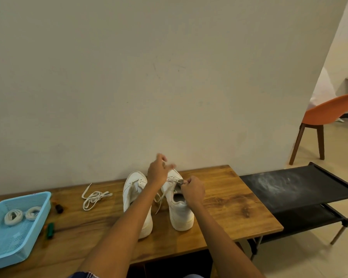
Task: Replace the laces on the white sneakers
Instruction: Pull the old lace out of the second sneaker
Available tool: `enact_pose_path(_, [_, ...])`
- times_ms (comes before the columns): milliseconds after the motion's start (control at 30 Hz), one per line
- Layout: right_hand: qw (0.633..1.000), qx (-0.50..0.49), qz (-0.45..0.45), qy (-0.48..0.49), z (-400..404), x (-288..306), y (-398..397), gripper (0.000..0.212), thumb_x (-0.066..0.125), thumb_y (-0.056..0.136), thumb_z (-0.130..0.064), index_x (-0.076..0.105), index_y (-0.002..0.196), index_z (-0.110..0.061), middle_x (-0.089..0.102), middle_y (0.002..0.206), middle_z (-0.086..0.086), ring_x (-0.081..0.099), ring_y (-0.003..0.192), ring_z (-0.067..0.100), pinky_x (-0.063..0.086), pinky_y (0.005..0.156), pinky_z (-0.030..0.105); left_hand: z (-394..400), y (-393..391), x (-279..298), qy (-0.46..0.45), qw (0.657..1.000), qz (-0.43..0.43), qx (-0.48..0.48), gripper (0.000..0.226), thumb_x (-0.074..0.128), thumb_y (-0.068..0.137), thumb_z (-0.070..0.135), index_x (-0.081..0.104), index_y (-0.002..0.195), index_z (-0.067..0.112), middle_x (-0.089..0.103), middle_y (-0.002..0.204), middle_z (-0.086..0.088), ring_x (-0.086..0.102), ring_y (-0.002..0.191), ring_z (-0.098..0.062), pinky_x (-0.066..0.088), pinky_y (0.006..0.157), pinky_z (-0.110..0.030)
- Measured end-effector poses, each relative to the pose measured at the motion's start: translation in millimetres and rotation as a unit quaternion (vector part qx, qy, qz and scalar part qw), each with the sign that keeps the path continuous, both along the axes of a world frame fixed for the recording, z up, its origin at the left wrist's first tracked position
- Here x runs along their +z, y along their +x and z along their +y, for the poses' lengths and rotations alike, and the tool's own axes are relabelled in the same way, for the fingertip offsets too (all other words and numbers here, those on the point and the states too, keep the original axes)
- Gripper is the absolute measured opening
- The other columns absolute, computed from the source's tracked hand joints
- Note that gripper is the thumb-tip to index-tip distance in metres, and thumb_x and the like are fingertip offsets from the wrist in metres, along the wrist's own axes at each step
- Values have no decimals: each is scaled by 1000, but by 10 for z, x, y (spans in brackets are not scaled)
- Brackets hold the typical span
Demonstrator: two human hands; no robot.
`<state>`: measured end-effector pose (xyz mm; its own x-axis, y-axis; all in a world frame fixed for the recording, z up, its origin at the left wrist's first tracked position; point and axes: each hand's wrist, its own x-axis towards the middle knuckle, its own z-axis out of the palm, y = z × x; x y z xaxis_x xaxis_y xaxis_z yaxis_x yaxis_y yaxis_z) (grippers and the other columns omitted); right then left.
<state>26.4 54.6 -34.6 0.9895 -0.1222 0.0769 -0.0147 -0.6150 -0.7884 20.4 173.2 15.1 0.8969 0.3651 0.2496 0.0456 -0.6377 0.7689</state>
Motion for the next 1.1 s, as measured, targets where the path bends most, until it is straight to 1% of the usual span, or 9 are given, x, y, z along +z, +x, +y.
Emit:
enact_pose_path(100, [1000, -2, 5, -2, 2, 4, -3, 12, 55, 89, -18, 62, 92, -9, 63, 88, 5, 54, 77, 18, 42, 62, 28, 12, -60, -173, 131, 976, 145, -93, 31, 77, 74, 37, 62, 91, 15, 66, 96, -4, 57, 86, -17, 39, 68, -24])
enact_pose_path(400, [1000, -2, 3, 2, 9, 1, -4, 12, 57, 88, -20, 62, 92, -10, 63, 87, 4, 54, 78, 18, 40, 62, 27, 40, -58, -288, 122, 974, 164, -96, 21, 71, 81, 36, 58, 86, 20, 66, 103, -1, 60, 96, -17, 42, 74, -25])
enact_pose_path(500, [1000, -3, 4, -4, 1, 3, -7, 11, 57, 88, -19, 62, 92, -10, 60, 84, 2, 54, 76, 17, 41, 62, 27, 78, -28, -320, 30, 982, 132, -132, 11, 68, 85, 22, 59, 82, 17, 64, 92, -2, 60, 96, -20, 46, 84, -29])
enact_pose_path(633, [1000, -4, 2, -2, 6, 4, -5, 11, 57, 90, -21, 61, 92, -11, 60, 85, 1, 54, 78, 17, 43, 65, 29, 107, -69, -151, -185, 982, -15, 20, 6, 55, 94, 17, 56, 92, 11, 54, 77, 2, 51, 78, -18, 40, 64, -22])
enact_pose_path(700, [1000, -5, 3, -6, 5, 14, -11, 12, 56, 90, -22, 61, 93, -11, 58, 84, 0, 53, 77, 16, 40, 63, 27, 176, -38, -130, -122, 991, 21, 57, 14, 53, 95, 19, 56, 101, 8, 58, 90, -5, 53, 87, -22, 41, 70, -27])
enact_pose_path(767, [1000, -6, 2, -9, 5, 16, -11, 11, 56, 90, -21, 61, 92, -10, 57, 84, 1, 52, 77, 16, 39, 63, 27, 204, -42, -145, -52, 989, 131, 35, 34, 59, 92, 21, 51, 120, 4, 57, 114, -11, 55, 104, -26, 42, 82, -31])
enact_pose_path(867, [1000, -7, -1, -2, 7, 36, -26, 11, 56, 90, -20, 61, 91, -10, 56, 82, 0, 52, 76, 16, 40, 62, 27, 161, -48, -174, -51, 974, 222, 15, 60, 66, 87, 25, 37, 135, 2, 48, 134, -14, 49, 121, -29, 42, 91, -32])
enact_pose_path(1000, [1000, -4, 1, 7, 5, 18, -33, 8, 56, 90, -18, 60, 90, -11, 58, 82, 0, 53, 77, 16, 42, 63, 28, 83, -3, -191, 8, 978, 206, 23, 50, 60, 90, 27, 44, 130, 3, 54, 129, -14, 53, 116, -31, 45, 94, -38])
enact_pose_path(1100, [1000, -4, 5, 13, 10, 11, -18, 7, 57, 90, -18, 59, 90, -12, 59, 83, 1, 54, 77, 15, 45, 64, 28, -2, 5, -199, 52, 990, 133, -9, 24, 57, 92, 29, 62, 104, 9, 65, 105, -10, 59, 98, -23, 46, 87, -33])
